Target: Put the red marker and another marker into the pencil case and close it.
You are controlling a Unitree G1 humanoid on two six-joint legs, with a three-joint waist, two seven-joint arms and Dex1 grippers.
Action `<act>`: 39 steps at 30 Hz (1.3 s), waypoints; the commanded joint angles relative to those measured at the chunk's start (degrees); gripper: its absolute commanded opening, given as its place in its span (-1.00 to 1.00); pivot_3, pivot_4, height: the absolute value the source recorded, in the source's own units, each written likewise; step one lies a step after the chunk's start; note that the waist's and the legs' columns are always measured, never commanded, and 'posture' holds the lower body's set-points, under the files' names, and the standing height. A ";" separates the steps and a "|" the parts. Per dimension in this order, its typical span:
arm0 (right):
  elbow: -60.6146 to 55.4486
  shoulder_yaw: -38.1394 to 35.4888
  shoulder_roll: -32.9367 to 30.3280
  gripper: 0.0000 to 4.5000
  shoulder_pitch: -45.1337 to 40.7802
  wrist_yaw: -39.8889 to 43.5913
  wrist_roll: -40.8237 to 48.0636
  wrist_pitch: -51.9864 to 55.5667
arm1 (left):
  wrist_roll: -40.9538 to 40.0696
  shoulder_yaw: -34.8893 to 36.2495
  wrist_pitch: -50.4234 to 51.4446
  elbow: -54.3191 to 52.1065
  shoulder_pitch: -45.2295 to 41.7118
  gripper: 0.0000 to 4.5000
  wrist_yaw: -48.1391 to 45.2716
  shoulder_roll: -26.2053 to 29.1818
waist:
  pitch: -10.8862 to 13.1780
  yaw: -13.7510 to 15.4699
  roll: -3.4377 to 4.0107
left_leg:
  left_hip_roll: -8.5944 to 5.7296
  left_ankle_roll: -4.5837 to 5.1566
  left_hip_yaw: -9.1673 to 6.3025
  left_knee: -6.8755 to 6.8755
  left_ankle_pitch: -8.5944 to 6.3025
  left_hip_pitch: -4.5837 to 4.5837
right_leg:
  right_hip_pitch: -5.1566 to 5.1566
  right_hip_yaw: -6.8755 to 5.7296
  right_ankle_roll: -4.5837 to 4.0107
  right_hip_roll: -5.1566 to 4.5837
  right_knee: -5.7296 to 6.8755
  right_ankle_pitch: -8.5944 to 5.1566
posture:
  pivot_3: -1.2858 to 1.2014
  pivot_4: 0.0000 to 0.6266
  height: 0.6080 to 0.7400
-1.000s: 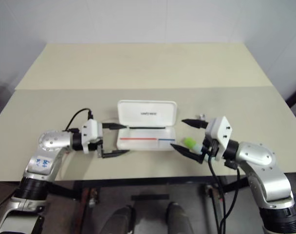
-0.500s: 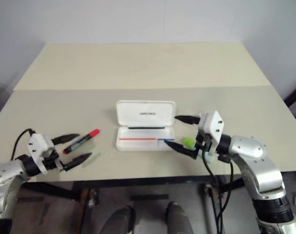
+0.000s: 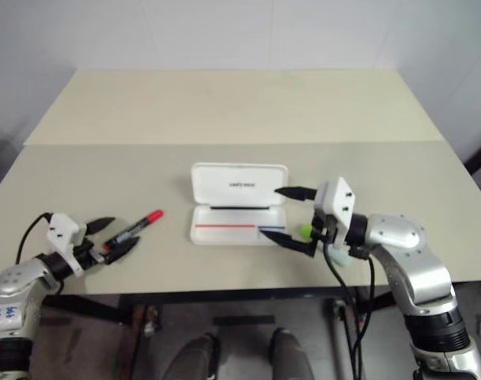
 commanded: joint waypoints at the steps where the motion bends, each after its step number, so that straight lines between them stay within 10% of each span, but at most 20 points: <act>1: -1.61 -1.49 -2.50 1.00 -1.68 3.69 1.36 -1.12 | 1.36 -2.25 -2.90 4.86 -4.34 0.98 -1.95 0.28 | 0.00 0.30 0.00 | -0.02 0.00 -0.04 0.01 0.00 0.00 | 0.02 -0.05 0.00 0.00 0.00 0.00 | 0.03 -0.52 1.00; 8: -1.33 -1.42 -2.18 1.00 -1.82 3.69 0.88 -1.59 | 2.24 -4.74 -3.46 9.59 -7.83 0.98 -4.23 -0.01 | -0.02 0.30 0.00 | -0.02 0.00 -0.08 0.02 0.00 0.00 | 0.05 -0.06 0.02 -0.07 -0.02 0.01 | 0.03 -0.52 1.00; 20: -1.77 -1.73 -1.55 1.00 -0.59 2.56 0.12 -3.23 | 2.53 -5.13 -1.77 4.61 -3.86 -0.68 -1.59 -0.26 | -0.11 0.06 0.15 | 0.18 0.09 -0.05 0.03 0.11 0.09 | 0.12 0.11 -0.74 -0.16 -0.16 -0.04 | 0.03 -0.52 1.00; 39: -3.75 -2.79 -0.64 1.00 4.94 -1.44 -1.31 -5.93 | -9.46 -13.96 7.75 -20.38 -8.00 -0.68 -15.95 -2.25 | -0.09 0.24 0.14 | -0.07 0.02 0.07 -0.79 0.07 -0.13 | -0.06 -0.01 -0.01 0.18 -1.03 0.36 | 0.03 -0.52 1.00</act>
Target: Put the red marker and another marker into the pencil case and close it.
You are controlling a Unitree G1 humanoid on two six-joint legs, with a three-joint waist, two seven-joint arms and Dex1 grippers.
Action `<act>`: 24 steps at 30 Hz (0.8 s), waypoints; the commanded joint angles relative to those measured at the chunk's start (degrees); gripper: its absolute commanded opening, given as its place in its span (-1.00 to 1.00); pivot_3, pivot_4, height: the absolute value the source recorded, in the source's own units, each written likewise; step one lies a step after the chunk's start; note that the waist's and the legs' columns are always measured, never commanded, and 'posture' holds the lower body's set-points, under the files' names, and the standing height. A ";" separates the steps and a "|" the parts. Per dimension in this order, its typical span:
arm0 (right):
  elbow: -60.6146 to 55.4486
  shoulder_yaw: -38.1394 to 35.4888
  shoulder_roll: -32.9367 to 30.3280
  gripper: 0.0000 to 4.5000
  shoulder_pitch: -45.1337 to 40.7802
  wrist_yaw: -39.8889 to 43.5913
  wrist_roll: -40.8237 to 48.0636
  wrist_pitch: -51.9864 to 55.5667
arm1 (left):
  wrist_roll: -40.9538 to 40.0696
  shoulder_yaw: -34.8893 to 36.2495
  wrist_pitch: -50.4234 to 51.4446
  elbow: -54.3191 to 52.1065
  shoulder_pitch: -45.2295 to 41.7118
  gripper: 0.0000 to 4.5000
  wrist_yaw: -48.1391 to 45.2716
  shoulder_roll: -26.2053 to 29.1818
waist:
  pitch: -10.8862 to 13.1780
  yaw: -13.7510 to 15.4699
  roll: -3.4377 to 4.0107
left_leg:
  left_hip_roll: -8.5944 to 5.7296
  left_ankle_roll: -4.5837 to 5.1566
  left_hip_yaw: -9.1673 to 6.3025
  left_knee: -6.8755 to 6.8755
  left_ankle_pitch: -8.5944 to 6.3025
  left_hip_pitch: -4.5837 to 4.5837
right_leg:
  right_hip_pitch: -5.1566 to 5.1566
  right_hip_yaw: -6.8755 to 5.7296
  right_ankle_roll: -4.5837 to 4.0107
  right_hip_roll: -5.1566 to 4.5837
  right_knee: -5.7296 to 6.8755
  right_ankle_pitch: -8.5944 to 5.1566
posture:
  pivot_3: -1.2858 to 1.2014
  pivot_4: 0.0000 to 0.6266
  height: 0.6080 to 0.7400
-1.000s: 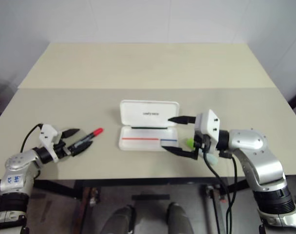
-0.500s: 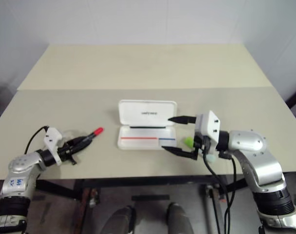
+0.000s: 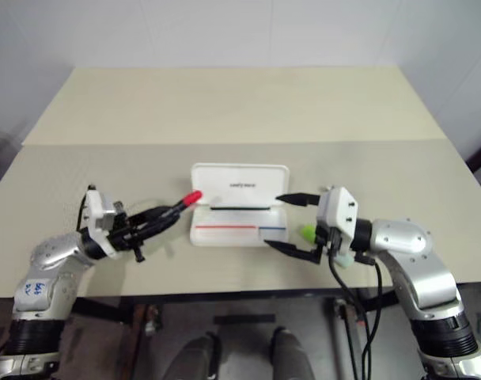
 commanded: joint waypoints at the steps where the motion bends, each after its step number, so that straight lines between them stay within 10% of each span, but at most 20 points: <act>1: -3.73 -2.52 0.47 1.00 1.48 -2.21 0.26 -1.12 | 2.47 -4.21 -1.74 -0.80 -3.74 -0.68 -3.04 0.48 | 0.02 0.28 0.03 | -0.01 0.00 -0.01 -0.01 0.00 0.00 | 0.00 -0.01 -0.02 0.01 0.00 -0.01 | 0.03 -0.52 1.00; 24: -19.82 -10.20 0.34 1.00 17.23 -15.34 0.19 3.35 | 23.45 -19.76 -21.26 33.68 -29.95 -0.68 -1.20 -14.06 | 0.02 0.20 0.00 | -0.11 0.07 0.04 0.38 0.04 -0.03 | 0.10 0.11 0.24 0.15 0.20 0.07 | 0.03 -0.52 1.00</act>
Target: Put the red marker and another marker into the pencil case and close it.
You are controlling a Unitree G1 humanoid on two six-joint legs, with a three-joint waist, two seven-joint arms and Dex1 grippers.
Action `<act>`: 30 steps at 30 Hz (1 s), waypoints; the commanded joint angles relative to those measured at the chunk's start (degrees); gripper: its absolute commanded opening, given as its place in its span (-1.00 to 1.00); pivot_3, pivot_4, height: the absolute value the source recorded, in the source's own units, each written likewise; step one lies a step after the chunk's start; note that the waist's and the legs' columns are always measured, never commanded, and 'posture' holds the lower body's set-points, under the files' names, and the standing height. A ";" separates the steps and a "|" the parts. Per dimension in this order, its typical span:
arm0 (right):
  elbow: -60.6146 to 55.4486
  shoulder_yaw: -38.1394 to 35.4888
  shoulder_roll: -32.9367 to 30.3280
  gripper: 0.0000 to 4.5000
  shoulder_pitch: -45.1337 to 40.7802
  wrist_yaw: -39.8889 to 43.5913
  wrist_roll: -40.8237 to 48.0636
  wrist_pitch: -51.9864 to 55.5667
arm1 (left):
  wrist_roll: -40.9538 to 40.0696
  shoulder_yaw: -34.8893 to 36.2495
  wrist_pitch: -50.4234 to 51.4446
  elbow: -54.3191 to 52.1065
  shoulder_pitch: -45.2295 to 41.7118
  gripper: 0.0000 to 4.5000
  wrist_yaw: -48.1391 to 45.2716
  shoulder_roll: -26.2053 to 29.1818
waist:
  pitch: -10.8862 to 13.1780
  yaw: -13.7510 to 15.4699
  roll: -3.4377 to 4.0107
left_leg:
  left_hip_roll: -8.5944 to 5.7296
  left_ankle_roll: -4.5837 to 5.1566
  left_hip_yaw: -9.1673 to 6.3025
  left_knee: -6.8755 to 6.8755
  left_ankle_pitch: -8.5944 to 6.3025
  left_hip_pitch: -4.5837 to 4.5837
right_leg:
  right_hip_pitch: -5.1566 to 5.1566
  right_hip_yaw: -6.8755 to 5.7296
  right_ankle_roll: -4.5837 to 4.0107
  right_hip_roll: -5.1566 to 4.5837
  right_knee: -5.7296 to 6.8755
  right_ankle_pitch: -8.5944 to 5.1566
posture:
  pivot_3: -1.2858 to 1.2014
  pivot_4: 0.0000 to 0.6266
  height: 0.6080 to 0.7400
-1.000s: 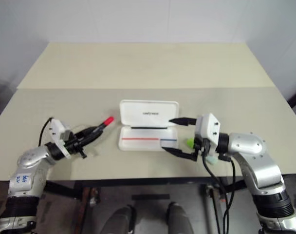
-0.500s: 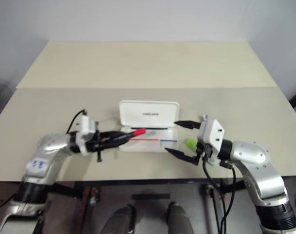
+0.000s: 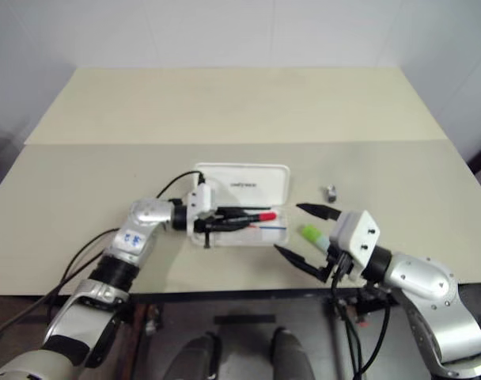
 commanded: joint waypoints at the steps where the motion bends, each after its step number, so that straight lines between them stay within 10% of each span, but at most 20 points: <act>1: -3.43 -2.41 0.10 1.00 0.95 -1.87 0.59 0.39 | 2.36 0.21 -3.32 2.80 -2.85 -0.68 2.07 -0.42 | 0.00 -0.01 0.00 | -0.01 0.00 0.00 0.01 0.00 0.00 | 0.00 0.01 0.01 0.00 0.01 0.01 | 0.03 -0.52 1.00; 9: -4.01 -1.91 0.34 1.00 0.93 -3.46 0.64 0.79 | 3.86 0.98 -4.54 5.86 -4.49 -0.68 4.08 -0.62 | 0.00 -0.05 -0.01 | 0.01 0.01 -0.01 0.03 0.00 0.00 | -0.01 0.01 0.03 0.01 0.08 0.01 | 0.03 -0.52 1.00; 21: -2.58 -0.61 0.81 1.00 -1.61 -3.85 0.43 1.08 | 4.06 0.81 -6.22 3.83 -3.21 0.98 3.53 -1.39 | 0.00 -0.05 -0.01 | 0.01 0.01 -0.01 0.04 0.00 0.01 | -0.01 0.02 0.04 0.02 0.14 0.00 | 0.03 -0.52 1.00; 30: 1.38 -5.15 3.05 1.00 5.28 -6.13 1.61 4.20 | -0.41 1.34 -7.22 1.73 -1.47 0.98 -2.33 -2.51 | 0.00 0.23 -0.01 | 0.00 0.01 -0.02 0.09 0.00 0.00 | 0.00 0.02 0.04 0.01 0.17 0.00 | 0.03 -0.52 1.00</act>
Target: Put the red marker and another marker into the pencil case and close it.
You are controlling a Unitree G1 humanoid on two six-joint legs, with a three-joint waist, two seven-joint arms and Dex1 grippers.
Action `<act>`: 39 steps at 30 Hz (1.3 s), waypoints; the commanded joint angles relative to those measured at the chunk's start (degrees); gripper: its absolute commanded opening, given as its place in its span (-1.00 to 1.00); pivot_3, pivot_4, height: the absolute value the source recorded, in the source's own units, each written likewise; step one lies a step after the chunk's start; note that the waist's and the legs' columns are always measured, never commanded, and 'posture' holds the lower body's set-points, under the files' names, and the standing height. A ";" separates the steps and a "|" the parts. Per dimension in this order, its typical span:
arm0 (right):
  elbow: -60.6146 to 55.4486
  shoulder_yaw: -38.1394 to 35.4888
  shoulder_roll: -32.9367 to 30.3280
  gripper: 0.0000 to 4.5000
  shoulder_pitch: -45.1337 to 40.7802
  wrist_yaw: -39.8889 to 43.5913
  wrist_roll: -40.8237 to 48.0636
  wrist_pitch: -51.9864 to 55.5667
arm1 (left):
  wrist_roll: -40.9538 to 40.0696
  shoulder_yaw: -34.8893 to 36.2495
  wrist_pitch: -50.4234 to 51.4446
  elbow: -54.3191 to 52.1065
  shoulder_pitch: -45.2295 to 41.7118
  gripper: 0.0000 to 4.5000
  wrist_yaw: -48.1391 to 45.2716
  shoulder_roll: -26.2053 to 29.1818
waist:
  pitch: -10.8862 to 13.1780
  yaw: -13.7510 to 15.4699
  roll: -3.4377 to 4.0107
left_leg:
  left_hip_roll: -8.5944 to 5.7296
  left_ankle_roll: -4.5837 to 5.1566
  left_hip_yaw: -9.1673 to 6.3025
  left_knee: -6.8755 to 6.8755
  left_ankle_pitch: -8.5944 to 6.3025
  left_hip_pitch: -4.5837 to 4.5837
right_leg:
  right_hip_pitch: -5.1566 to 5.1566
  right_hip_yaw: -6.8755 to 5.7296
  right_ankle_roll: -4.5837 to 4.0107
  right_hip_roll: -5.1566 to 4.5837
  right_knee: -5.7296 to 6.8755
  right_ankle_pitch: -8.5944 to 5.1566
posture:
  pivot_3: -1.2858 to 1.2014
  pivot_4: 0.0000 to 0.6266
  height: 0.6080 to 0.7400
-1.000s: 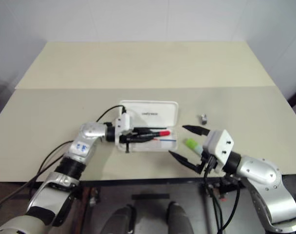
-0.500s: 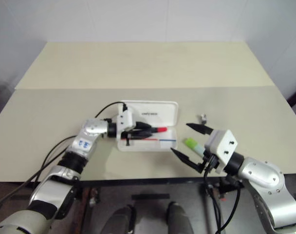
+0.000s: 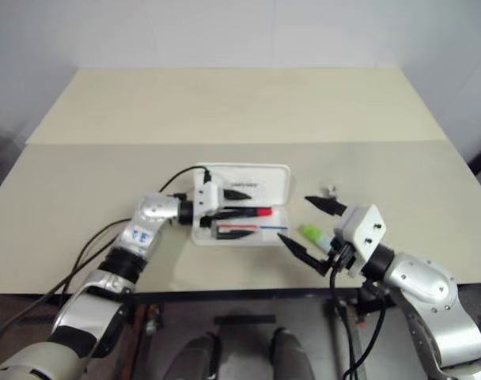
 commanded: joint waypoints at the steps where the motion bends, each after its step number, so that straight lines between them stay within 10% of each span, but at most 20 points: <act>1: 2.10 -4.06 -0.07 1.00 4.73 -0.61 -0.18 0.33 | -2.82 0.94 -0.93 -3.37 1.13 0.98 -2.76 0.09 | 0.00 0.12 0.00 | 0.00 0.00 -0.01 0.00 0.00 0.00 | 0.01 0.00 0.01 0.00 0.00 -0.02 | 0.03 -0.52 1.00; 26: 29.77 -1.09 0.95 1.00 2.53 9.39 -4.24 -7.64 | -15.94 13.38 10.48 -18.89 11.56 0.98 -14.01 19.11 | 0.00 -0.57 0.00 | 0.18 -0.01 0.04 0.45 -0.01 0.18 | 0.10 0.12 -0.18 0.20 0.44 -0.12 | 0.03 -0.52 1.00; 36: 32.58 1.38 1.19 -0.43 -1.93 12.43 -5.01 -9.12 | -16.57 15.85 10.92 -19.35 14.41 1.00 -14.19 21.88 | -0.02 -1.66 -0.03 | 0.23 -0.01 0.01 0.42 -0.01 0.21 | 0.08 0.10 -0.23 0.22 0.54 -0.12 | 0.03 -0.52 1.00; 39: 31.88 1.98 0.85 -0.50 -2.53 12.66 -5.71 -9.64 | -16.57 15.98 10.89 -19.41 14.71 1.00 -13.81 22.04 | -0.02 -1.74 -0.03 | 0.23 -0.05 0.01 0.41 -0.04 0.21 | 0.06 0.10 -0.23 0.22 0.56 -0.12 | 0.03 -0.52 1.00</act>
